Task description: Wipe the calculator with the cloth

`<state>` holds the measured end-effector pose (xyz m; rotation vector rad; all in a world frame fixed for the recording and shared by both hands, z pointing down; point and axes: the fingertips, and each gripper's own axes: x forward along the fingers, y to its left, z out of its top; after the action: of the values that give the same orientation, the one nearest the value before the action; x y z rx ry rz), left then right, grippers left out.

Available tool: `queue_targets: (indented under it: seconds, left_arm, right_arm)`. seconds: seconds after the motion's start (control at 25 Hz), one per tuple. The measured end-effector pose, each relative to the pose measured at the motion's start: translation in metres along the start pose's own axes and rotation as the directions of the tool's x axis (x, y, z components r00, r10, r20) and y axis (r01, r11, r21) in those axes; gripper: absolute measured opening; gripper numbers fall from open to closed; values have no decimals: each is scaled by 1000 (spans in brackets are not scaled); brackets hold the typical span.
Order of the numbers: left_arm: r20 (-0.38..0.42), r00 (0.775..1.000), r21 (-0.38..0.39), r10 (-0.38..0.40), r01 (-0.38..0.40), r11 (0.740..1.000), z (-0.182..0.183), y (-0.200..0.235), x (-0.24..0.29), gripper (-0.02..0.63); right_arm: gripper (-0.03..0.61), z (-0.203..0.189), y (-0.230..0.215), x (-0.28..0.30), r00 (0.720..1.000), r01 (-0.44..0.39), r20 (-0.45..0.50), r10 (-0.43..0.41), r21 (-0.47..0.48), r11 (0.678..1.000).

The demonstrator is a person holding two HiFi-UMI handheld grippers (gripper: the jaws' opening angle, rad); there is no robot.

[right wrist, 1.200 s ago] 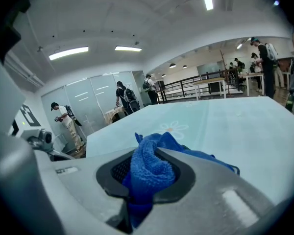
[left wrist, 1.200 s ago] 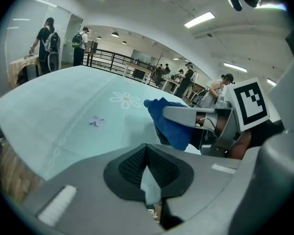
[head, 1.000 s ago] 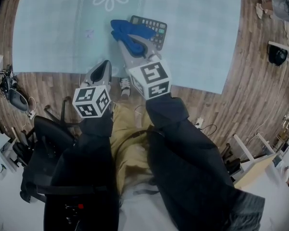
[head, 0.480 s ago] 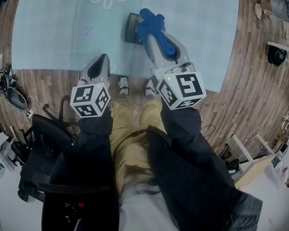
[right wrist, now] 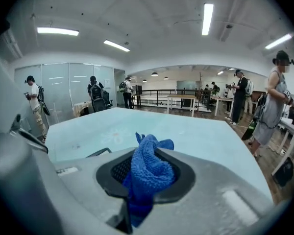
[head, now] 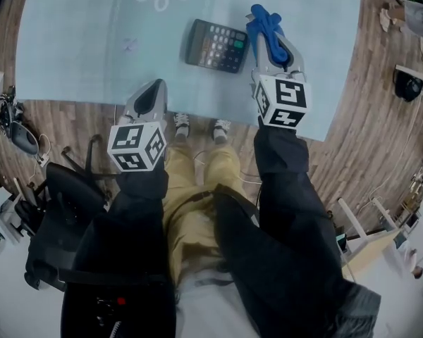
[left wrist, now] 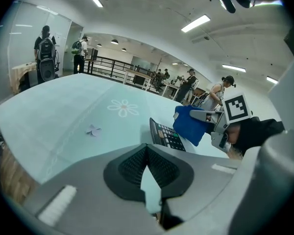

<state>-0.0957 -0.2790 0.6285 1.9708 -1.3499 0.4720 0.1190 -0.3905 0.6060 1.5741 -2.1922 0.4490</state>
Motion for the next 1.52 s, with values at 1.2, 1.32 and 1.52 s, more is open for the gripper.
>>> queue_targets:
  seconds: [1.2, 1.32, 1.52]
  left_arm:
    - [47, 998, -60, 37, -34, 998, 11, 26, -30, 0]
    - [77, 996, -57, 36, -32, 998, 22, 24, -41, 0]
    - [143, 989, -48, 34, -27, 998, 48, 14, -61, 0]
  right_arm:
    - [58, -11, 184, 20, 932, -350, -69, 355, 79, 933]
    - [58, 2, 189, 6, 932, -355, -42, 360, 96, 930]
    - [58, 35, 185, -23, 943, -334, 28, 333, 126, 934]
